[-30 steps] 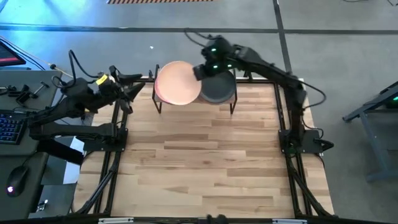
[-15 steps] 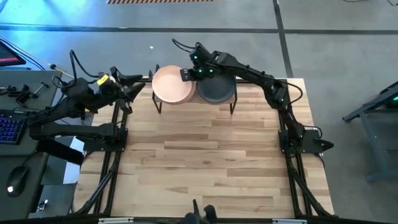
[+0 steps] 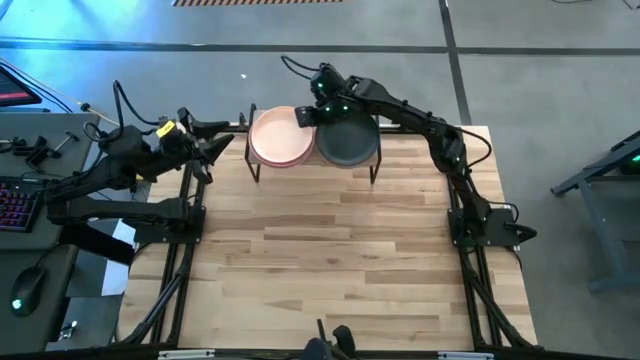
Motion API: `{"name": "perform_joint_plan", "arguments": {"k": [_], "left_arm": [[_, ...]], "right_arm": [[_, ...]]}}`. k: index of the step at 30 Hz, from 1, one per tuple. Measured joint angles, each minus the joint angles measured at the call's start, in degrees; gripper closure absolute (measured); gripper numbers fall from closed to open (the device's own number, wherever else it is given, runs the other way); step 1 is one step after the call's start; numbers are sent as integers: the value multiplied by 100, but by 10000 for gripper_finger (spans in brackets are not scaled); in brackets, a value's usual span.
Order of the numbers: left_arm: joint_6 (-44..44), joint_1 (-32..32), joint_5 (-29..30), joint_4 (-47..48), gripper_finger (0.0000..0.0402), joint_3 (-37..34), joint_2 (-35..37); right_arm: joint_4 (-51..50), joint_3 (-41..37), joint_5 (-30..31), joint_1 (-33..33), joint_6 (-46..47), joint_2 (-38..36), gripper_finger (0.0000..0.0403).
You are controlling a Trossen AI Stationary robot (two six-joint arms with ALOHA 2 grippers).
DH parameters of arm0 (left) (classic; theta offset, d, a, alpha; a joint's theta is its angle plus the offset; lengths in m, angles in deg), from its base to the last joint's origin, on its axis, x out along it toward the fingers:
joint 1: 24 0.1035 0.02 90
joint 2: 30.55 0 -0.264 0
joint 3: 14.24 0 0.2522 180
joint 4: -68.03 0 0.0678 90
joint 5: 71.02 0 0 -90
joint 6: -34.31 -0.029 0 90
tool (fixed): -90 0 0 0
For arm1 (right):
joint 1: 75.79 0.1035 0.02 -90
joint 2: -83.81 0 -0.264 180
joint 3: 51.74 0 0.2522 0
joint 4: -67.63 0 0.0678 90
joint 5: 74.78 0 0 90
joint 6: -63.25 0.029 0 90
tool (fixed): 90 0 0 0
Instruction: Place and stack plates onto a shelf
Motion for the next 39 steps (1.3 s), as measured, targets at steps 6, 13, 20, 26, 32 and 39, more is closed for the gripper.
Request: {"name": "perform_joint_plan", "arguments": {"k": [6, 13, 20, 26, 32, 39], "left_arm": [[-295, 0, 42, 3, 245, 0, 102], [20, 0, -68, 320, 245, -327, 527], [958, -2, -161, -1024, 268, -1996, 1505], [1505, -31, -511, -2229, 373, -3249, 1912], [1909, -492, -235, -3875, 399, -4518, 1837], [1798, -809, 545, -4349, 401, -5209, 1976]], "right_arm": [[-279, 0, 0, -5, -732, -511, 245], [-1852, 0, 745, 399, -1855, -1288, 232], [-2097, -975, 1337, 991, -1898, -2410, 234], [-1235, -3388, 1653, 1406, -945, -4281, 300], [123, -5598, 1901, 1869, 147, -6338, 388], [1121, -7274, 2239, 2642, 595, -8112, 398]]}}
